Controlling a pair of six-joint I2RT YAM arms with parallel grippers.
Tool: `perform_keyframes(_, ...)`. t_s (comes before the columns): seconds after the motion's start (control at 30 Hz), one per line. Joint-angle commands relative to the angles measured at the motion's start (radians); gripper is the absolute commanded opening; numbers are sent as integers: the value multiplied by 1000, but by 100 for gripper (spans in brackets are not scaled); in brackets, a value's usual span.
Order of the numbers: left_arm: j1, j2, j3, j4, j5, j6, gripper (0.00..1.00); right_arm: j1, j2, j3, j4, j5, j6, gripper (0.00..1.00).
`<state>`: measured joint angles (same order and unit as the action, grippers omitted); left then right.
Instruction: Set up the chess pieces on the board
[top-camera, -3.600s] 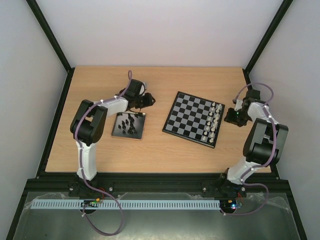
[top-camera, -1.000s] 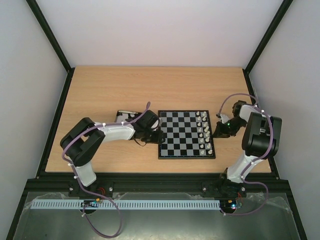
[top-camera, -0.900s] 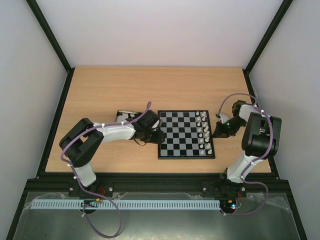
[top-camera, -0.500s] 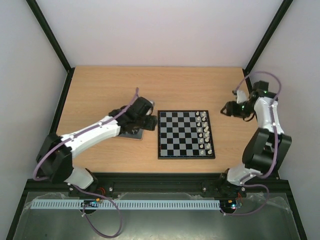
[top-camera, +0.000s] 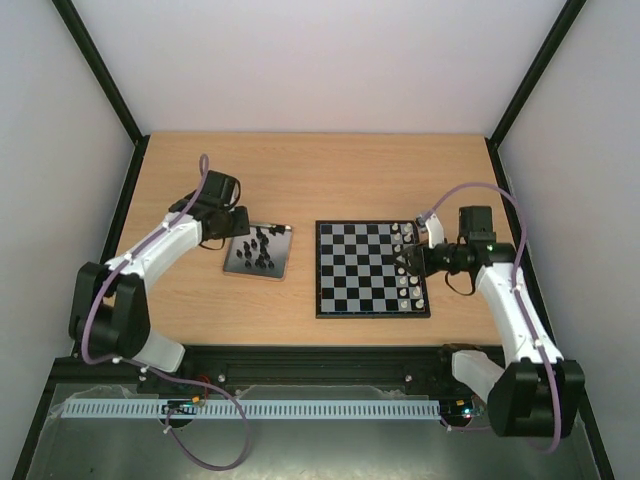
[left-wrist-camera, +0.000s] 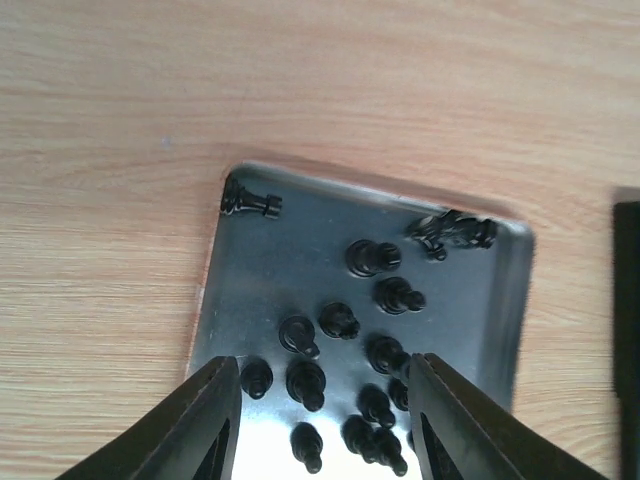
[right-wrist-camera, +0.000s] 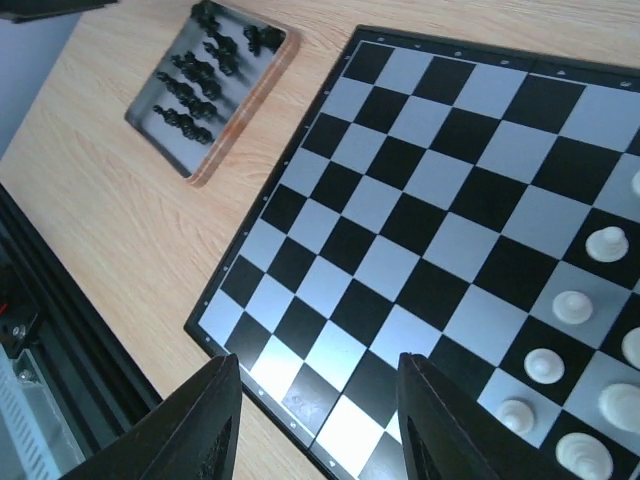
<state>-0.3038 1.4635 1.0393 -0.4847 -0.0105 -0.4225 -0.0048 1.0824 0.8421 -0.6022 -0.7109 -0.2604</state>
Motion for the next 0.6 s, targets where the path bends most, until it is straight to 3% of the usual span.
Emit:
perform_keyframes(0.0, 13, 73, 28, -27, 71, 27, 48, 5, -130, -81, 105, -83, -4, 43)
perform_keyframes(0.4, -15, 83, -40, -102, -15, 31, 24, 6, -140, -130, 148, -166, -22, 44)
perform_keyframes(0.57, -12, 94, -61, -105, -58, 10, 24, 6, -132, -131, 153, -163, -19, 44)
